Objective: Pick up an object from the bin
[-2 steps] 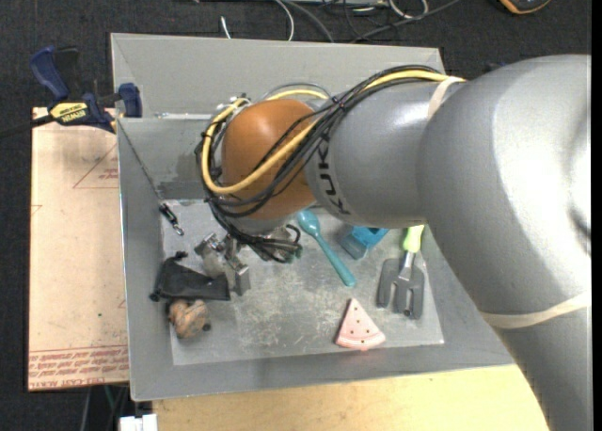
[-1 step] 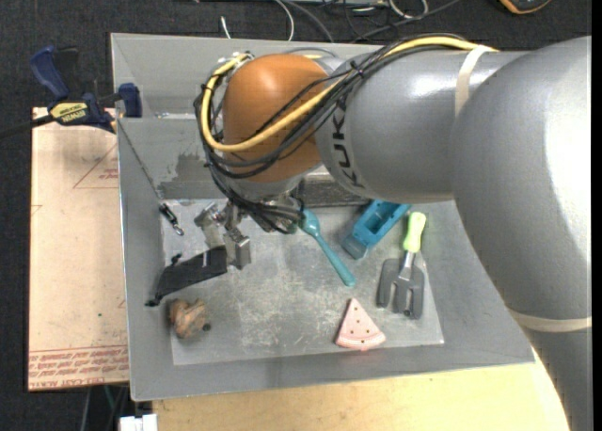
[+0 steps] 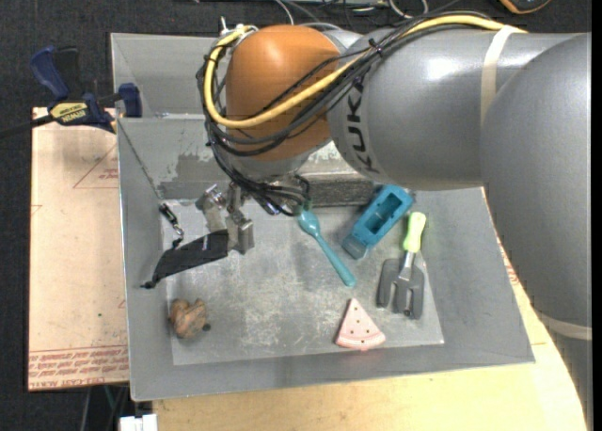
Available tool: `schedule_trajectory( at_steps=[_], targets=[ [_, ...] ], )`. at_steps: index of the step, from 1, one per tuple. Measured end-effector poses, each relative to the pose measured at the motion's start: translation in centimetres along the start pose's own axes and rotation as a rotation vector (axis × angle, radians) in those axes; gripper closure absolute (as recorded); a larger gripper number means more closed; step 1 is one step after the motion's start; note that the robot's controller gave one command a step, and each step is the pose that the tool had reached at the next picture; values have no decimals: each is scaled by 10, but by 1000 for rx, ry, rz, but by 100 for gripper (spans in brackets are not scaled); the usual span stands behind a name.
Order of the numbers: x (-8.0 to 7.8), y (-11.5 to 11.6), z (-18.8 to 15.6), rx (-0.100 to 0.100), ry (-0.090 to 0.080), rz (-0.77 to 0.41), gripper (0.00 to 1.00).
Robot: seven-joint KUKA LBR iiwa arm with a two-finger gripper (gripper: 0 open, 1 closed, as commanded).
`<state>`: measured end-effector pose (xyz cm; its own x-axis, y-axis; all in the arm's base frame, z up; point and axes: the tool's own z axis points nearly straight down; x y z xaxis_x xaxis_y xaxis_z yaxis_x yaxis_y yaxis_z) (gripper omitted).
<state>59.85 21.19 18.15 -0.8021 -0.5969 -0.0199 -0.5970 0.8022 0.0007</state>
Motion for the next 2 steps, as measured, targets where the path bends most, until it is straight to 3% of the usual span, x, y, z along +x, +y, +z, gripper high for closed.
schedule_trajectory(
  at_steps=[1, 2],
  targets=[
    [-2, 50, 50, -4, 3, -37, 100],
    [19, 11, 71, 1, -8, 192, 100]
  ],
)
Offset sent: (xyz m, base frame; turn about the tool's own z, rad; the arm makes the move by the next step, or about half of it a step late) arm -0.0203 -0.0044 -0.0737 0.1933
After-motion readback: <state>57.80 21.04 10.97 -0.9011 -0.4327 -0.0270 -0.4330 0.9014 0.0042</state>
